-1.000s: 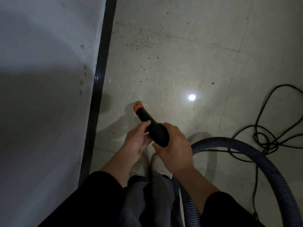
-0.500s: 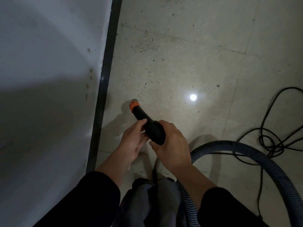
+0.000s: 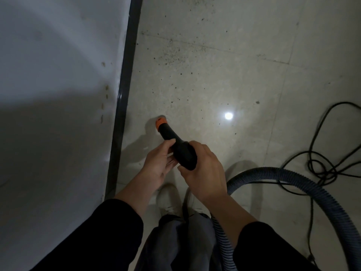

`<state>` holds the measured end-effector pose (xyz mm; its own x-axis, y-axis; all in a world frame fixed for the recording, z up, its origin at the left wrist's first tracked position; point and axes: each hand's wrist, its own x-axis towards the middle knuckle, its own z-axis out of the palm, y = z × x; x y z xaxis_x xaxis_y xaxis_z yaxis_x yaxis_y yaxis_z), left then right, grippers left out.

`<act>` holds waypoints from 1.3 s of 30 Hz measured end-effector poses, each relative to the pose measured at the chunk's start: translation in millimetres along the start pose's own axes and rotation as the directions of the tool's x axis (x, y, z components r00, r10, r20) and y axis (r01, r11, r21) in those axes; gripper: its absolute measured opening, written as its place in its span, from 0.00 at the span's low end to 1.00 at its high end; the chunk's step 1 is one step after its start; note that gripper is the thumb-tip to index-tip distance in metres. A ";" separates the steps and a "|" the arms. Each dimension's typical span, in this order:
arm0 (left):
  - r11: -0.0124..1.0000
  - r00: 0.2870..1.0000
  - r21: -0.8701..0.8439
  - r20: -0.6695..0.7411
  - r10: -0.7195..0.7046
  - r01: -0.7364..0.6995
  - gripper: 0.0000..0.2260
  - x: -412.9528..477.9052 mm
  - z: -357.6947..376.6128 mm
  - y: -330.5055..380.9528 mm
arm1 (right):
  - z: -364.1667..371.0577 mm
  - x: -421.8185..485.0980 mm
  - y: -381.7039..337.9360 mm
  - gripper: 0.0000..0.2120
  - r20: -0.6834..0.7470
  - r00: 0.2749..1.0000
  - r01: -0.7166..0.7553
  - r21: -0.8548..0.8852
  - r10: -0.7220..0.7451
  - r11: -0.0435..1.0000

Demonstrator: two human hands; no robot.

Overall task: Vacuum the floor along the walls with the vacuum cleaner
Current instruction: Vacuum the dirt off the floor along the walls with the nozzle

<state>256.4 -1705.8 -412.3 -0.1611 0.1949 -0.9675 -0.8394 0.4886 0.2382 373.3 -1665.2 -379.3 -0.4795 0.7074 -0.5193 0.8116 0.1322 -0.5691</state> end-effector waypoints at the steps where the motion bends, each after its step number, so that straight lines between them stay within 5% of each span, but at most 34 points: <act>1: 1.000 1.000 0.006 0.006 -0.003 0.003 0.13 -0.7 2.4 -1.6 | -1.6 -1.7 1.9 0.25 -0.006 1.000 -0.009 0.004 0.009 1.000; 23: 0.992 0.998 0.126 0.044 -0.036 0.030 0.07 -11.9 44.3 -36.0 | -23.3 -30.6 43.2 0.24 -0.094 0.992 -0.078 0.077 0.085 0.994; 39: 0.974 0.996 0.223 0.074 -0.055 0.037 0.13 -20.2 82.5 -67.2 | -46.4 -54.6 78.8 0.24 -0.156 0.972 -0.145 0.183 0.175 0.972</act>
<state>358.9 -1672.3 -401.8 -0.0756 0.2301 -0.9702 -0.7076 0.6732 0.2148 478.9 -1661.3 -366.1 -0.2722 0.8193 -0.5046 0.7976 -0.1012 -0.5946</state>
